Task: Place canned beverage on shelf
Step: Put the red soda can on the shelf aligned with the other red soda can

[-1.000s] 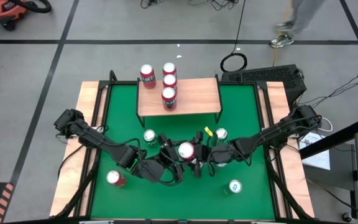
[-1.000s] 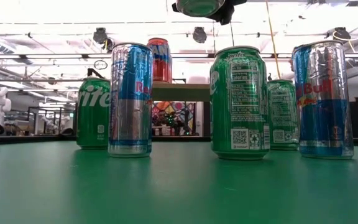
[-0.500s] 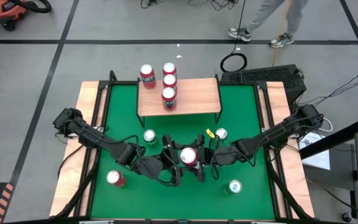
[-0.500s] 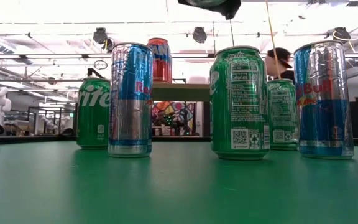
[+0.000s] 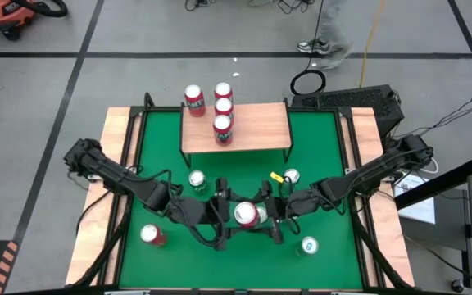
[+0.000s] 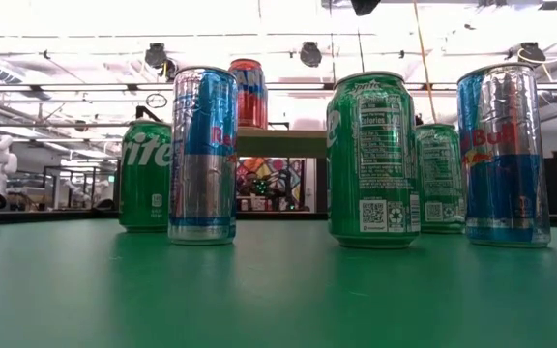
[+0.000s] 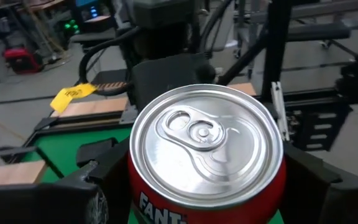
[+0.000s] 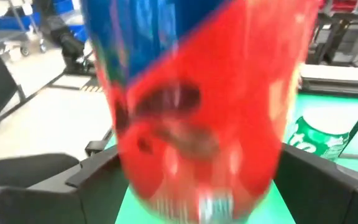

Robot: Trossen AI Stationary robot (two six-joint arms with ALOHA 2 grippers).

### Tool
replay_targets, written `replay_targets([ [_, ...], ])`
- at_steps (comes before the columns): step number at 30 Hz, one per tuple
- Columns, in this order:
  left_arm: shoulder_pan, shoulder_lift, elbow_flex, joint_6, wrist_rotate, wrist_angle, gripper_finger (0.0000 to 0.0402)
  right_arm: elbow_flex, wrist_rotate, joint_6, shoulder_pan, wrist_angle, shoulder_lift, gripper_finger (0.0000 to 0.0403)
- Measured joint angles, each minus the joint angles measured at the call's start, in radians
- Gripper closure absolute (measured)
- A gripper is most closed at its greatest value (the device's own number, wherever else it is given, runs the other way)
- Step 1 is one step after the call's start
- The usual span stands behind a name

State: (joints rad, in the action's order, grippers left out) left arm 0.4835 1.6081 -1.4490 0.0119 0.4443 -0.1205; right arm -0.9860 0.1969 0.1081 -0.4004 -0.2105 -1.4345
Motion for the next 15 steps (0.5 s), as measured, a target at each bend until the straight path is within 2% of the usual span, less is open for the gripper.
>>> replay_targets([
  [8, -0.011, -0.094, 0.0, -0.089, -0.147, -0.055, 0.0118, 0.003, -0.015, 0.0, 0.002, 0.191, 0.088, 0.0053],
  [15, -0.082, -0.228, -0.001, -0.291, -0.276, -0.225, 0.0118, 0.003, -0.016, -0.042, 0.0, 0.349, 0.189, 0.0053],
])
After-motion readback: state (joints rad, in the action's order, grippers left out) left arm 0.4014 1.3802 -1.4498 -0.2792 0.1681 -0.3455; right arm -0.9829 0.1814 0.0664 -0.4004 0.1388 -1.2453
